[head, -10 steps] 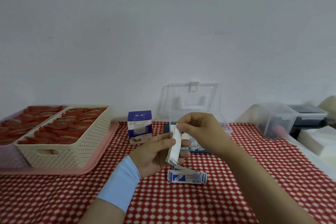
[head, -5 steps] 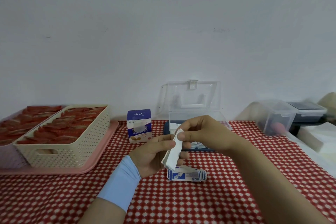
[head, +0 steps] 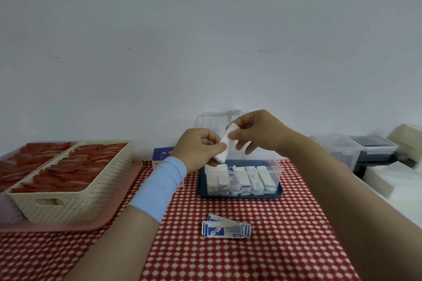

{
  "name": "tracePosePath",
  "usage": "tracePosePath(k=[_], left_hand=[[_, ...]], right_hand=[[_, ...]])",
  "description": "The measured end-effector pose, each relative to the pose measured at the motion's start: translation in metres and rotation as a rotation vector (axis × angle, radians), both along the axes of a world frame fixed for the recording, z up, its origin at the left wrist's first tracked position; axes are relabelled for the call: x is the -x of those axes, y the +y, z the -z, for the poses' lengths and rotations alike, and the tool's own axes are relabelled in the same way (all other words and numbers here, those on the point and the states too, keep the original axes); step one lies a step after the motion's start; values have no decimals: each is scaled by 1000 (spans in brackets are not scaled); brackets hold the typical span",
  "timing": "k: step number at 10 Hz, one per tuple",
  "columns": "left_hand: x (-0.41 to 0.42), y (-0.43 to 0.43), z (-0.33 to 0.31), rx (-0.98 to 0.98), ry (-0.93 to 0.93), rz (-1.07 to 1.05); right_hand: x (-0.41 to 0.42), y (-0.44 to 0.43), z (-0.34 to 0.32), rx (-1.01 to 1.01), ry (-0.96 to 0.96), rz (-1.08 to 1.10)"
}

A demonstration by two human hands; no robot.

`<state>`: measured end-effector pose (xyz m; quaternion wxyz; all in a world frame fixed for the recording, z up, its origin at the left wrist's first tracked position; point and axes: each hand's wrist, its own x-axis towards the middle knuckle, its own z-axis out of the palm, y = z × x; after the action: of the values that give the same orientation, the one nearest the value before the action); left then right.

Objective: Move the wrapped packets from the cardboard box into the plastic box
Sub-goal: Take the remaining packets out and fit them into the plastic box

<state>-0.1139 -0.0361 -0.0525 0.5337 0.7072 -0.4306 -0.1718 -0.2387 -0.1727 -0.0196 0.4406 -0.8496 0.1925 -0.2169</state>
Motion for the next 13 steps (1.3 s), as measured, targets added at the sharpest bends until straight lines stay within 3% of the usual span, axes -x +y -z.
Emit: tracePosePath(k=[3, 4, 5, 6, 7, 9, 10, 13], left_hand=[[-6, -55, -1, 6, 47, 78], [-12, -69, 9, -136, -101, 155], [-21, -78, 15, -393, -467, 231], [-27, -82, 18, -572, -636, 275], [-29, -83, 26, -737, -661, 337], [-35, -85, 46, -781, -661, 304], [-32, -76, 49, -783, -794, 345], [-40, -79, 57, -822, -864, 489]], right_hand=[[-1, -48, -21, 124, 190, 28], [-4, -68, -12, 236, 238, 78], [-6, -87, 3, 360, 320, 134], [-12, -92, 17, 397, 393, 123], [-23, -91, 27, 403, 434, 84], [-38, -88, 37, 465, 535, 8], [-43, -86, 42, 456, 558, -29], [-48, -81, 61, 470, 718, -95]])
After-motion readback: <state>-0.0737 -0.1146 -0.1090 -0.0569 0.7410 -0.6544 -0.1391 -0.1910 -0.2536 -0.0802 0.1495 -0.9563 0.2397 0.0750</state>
